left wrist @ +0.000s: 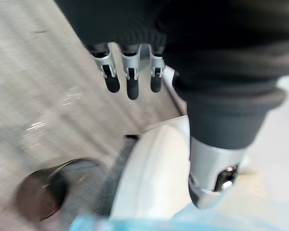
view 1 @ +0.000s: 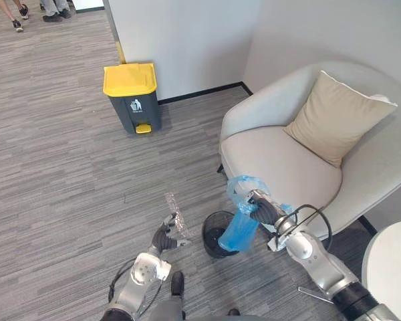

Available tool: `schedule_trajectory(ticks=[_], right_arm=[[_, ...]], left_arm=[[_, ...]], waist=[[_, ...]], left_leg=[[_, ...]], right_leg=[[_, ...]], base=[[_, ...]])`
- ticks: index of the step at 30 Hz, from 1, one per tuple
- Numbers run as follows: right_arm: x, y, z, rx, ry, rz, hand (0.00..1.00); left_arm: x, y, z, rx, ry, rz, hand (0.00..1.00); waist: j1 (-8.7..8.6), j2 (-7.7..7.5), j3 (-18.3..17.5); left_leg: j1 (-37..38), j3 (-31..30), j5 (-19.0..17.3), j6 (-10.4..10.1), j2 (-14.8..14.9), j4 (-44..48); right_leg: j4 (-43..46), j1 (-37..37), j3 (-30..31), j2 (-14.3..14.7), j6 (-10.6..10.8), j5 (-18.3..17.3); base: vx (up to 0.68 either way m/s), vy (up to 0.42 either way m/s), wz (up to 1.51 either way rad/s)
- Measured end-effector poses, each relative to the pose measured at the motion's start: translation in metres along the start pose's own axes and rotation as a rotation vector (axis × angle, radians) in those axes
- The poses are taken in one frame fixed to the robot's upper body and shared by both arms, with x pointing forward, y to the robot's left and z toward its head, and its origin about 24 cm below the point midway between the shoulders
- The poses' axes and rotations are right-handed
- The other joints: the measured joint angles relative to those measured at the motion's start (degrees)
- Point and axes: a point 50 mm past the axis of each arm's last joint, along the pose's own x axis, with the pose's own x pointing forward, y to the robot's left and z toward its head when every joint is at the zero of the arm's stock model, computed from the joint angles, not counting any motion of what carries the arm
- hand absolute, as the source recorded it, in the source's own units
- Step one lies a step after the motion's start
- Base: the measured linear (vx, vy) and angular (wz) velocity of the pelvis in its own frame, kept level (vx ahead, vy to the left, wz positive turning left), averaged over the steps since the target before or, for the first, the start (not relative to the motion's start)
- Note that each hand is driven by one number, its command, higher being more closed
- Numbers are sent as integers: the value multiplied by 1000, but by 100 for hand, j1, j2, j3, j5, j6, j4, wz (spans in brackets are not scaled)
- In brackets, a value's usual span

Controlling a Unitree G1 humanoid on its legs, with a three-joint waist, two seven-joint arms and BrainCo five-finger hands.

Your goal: Gather rubbish on tea table into small bin, then transfer packed bag to large trash can.

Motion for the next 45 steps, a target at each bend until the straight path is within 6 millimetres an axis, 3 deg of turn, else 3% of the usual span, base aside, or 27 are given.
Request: schedule_trajectory(ticks=[10, 23, 35, 45], right_arm=[[8, -9, 19, -18, -107, 3, 100], [21, -1, 42, 27, -212, 25, 100], [50, 13, 90, 216, -359, -31, 100], [54, 26, 104, 332, -381, -19, 100]], left_arm=[[0, -18, 39, 78, -189, -56, 0], [-3, -38, 50, 105, -250, -112, 0], [6, -53, 69, 60, -292, -20, 0], [8, -59, 64, 90, -265, -17, 0]], waist=[[-36, -22, -169], [-14, -59, -319], [48, -103, -338], [53, -167, -350]], left_leg=[[49, 14, 12, 7, 35, -2], [53, -4, 23, -43, 176, -32], [56, -158, 82, -89, 171, 0], [91, -170, 29, -151, 289, -31]], right_leg=[[-83, 58, 68, 41, -35, 39], [-96, 59, 70, 170, -108, 98], [-170, 198, -45, 205, -110, 121], [-149, 205, -24, 317, -172, 138]], base=[[20, -11, -2], [-8, -5, -1], [21, -15, 7], [-26, -12, -1]])
